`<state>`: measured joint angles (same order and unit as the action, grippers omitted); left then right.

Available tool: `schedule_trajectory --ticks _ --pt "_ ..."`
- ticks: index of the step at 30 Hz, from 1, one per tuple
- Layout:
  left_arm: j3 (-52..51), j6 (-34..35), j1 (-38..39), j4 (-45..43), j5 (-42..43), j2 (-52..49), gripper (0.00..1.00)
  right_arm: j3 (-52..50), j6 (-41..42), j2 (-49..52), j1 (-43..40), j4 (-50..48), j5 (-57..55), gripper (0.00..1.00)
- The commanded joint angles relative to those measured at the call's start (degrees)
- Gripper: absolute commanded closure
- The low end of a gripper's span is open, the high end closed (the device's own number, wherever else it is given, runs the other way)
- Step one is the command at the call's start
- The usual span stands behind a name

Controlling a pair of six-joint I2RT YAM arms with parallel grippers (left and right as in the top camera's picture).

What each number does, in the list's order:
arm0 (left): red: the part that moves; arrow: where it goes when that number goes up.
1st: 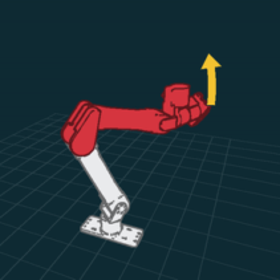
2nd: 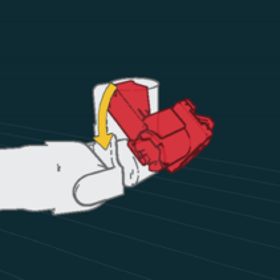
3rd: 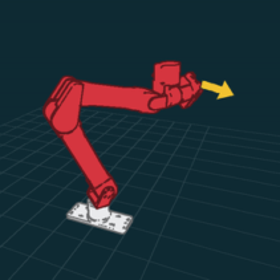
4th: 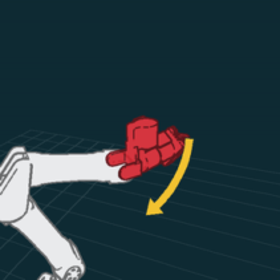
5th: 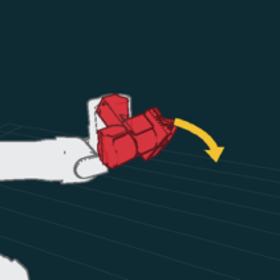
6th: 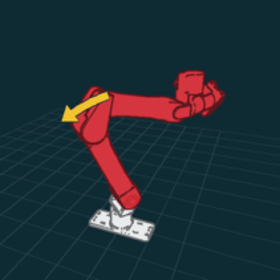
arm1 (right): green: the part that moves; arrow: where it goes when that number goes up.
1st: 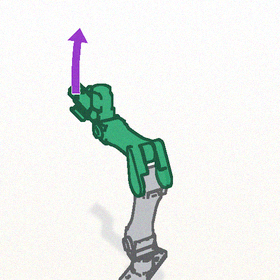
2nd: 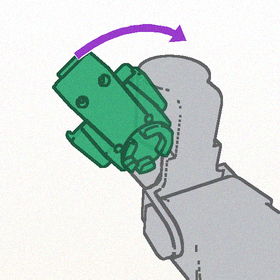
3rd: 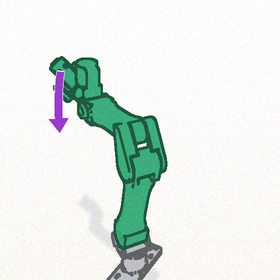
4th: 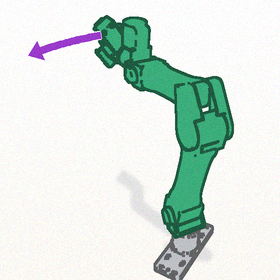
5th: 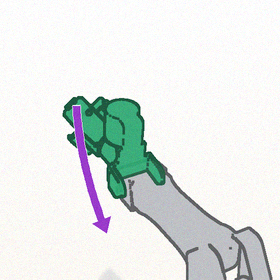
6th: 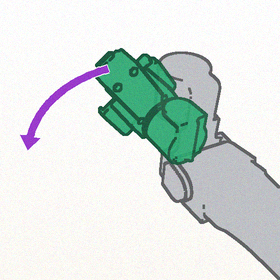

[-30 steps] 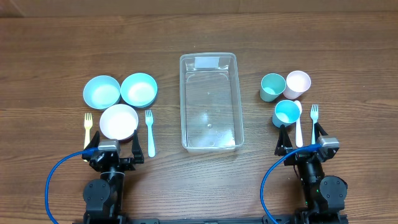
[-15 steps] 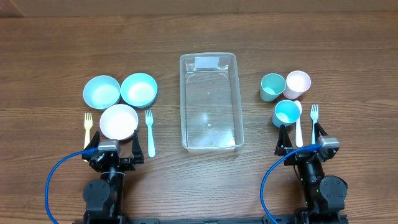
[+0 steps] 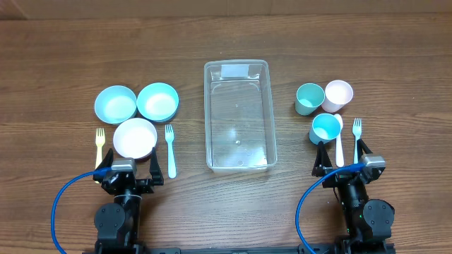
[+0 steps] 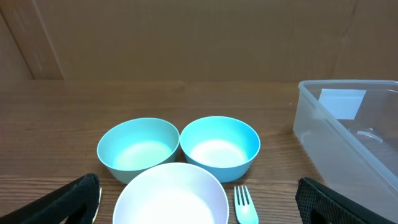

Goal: Pack container

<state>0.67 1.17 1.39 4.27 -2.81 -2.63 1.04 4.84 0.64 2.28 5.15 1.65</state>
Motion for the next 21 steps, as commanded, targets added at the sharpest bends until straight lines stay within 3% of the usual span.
schedule_trajectory --ticks 1,16,19,21 --pt "-0.4 0.5 -0.2 -0.2 -0.3 0.4 0.0 -0.6 -0.3 -0.4 0.3 -0.5 0.0 0.0" --pt "-0.4 0.5 -0.2 -0.2 -0.3 0.4 0.0 -0.6 -0.3 -0.4 0.3 -0.5 0.0 0.0" --pt "-0.4 -2.4 -0.3 -0.6 -2.3 0.4 0.0 -0.6 -0.3 -0.4 0.3 -0.5 0.0 0.0" --pt "-0.3 -0.9 -0.2 -3.4 5.4 0.4 0.0 -0.6 -0.3 -0.4 0.3 -0.5 0.0 0.0"
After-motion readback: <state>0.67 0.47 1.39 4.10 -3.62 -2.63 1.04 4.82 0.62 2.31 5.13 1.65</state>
